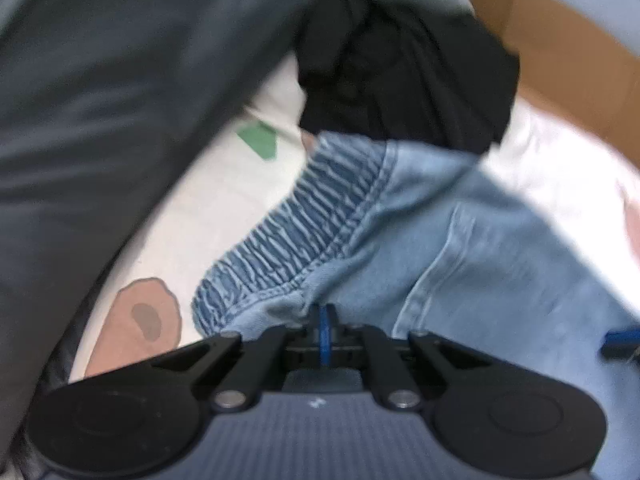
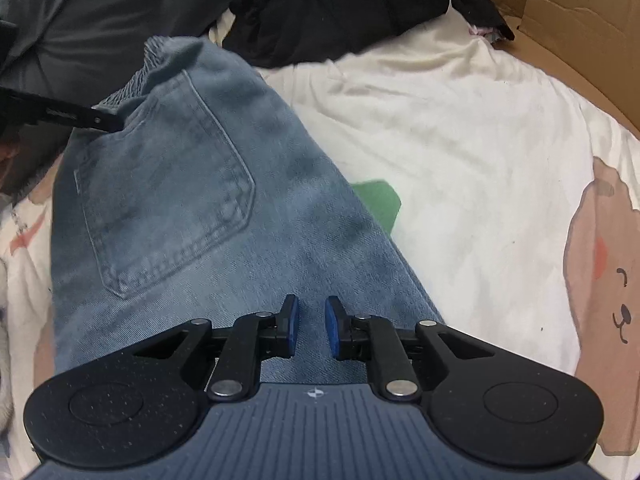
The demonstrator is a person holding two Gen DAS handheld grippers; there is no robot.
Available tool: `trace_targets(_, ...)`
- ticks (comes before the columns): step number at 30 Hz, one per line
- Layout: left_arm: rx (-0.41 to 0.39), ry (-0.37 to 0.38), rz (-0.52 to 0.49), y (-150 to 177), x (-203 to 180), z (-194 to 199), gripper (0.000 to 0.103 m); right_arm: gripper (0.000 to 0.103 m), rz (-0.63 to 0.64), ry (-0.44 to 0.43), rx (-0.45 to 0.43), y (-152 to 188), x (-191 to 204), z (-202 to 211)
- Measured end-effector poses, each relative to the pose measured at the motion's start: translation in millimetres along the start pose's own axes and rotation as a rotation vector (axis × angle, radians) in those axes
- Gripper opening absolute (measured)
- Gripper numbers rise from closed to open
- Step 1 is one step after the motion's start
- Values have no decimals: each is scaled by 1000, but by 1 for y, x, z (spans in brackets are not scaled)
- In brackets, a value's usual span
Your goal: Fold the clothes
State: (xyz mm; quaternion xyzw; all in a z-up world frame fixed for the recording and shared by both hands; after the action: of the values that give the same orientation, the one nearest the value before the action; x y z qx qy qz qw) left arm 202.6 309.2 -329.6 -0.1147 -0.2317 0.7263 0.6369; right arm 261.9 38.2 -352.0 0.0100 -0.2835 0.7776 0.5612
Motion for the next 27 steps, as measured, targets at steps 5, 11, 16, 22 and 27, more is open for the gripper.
trace_targets(5,0,-7,4,10,-4,28,6,21,-12,-24,-17,-7,7,5)
trace_targets(11,-8,-25,-53,27,-9,34,6,21,-15,-27,-15,-4,10,5)
trace_targets(16,-2,-32,-135,28,-16,22,9,21,-16,-28,-12,-1,13,5)
trace_targets(22,2,-38,-160,39,-10,-9,8,21,-4,-21,-10,-1,16,3)
trace_targets(27,-12,-21,-114,45,-1,-13,7,21,-8,-10,-7,-2,12,0)
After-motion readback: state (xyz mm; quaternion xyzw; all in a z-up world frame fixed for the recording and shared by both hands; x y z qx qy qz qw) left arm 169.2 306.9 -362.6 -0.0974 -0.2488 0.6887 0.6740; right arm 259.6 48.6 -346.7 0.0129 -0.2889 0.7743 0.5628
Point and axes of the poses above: each gripper's, at about its wrist camera, not at the fingertips, and z roughly against the way its jaws point, x to its left, y to its underside, the point moved 2 cm from there along -z, roughly the way its jaws point, and after that the axes turned 14 degrees about -z, right-handed, at the moved point
